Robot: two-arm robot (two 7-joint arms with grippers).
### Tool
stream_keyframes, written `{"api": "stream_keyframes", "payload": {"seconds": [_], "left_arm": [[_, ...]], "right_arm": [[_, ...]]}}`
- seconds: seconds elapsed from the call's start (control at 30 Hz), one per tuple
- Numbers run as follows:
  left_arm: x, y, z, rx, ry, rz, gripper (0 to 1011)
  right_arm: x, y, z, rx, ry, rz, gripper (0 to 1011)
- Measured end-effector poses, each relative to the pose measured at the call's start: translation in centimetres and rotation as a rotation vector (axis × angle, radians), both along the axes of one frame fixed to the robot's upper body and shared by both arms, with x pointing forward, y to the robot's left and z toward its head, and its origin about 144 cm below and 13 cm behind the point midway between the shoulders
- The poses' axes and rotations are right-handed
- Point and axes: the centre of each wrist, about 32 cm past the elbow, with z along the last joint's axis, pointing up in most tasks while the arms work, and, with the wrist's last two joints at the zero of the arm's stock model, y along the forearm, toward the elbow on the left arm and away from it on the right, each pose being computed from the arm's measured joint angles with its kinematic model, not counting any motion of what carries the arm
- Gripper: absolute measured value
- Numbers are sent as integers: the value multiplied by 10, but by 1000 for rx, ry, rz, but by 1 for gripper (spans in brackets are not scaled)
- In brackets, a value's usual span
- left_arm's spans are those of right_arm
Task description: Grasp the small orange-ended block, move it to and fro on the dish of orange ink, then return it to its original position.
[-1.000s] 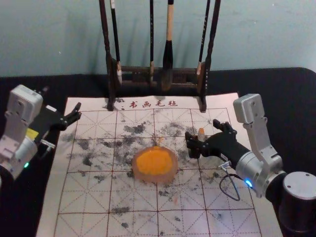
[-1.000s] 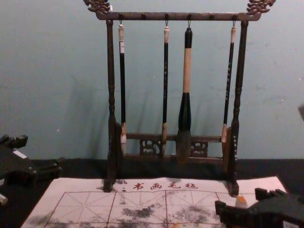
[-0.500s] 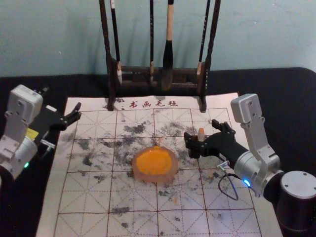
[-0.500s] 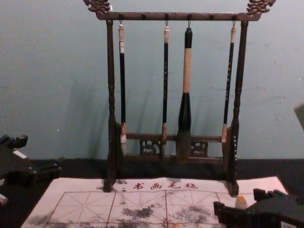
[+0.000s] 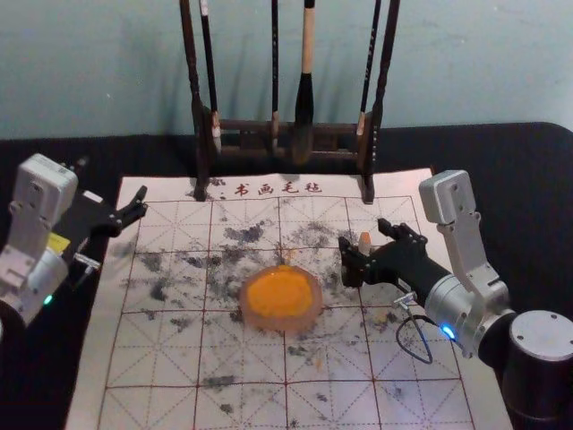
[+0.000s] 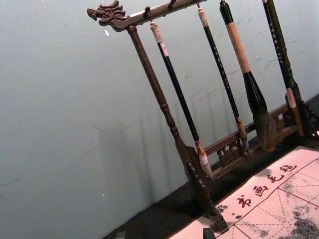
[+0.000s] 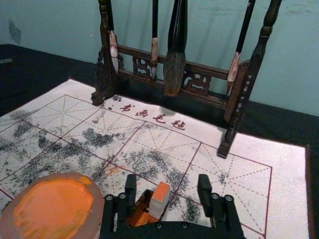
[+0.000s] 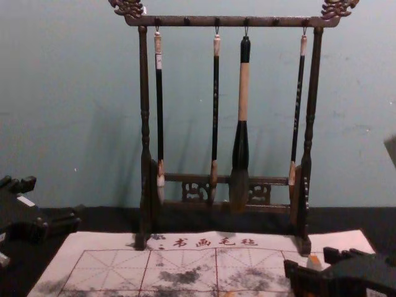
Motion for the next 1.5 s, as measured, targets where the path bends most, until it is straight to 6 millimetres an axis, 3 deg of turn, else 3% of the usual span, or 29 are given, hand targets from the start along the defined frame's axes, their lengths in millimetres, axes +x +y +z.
{"api": "stream_keyframes", "payload": {"seconds": [0.57, 0.67, 1.5], "left_arm": [[0, 0, 0, 0, 0, 0, 1001], [0, 0, 0, 0, 0, 0, 1001], [0, 0, 0, 0, 0, 0, 1001]], "right_arm": [[0, 0, 0, 1, 0, 0, 217], [0, 0, 0, 2, 0, 0, 164], [-1, -2, 5, 52, -11, 5, 131]]}}
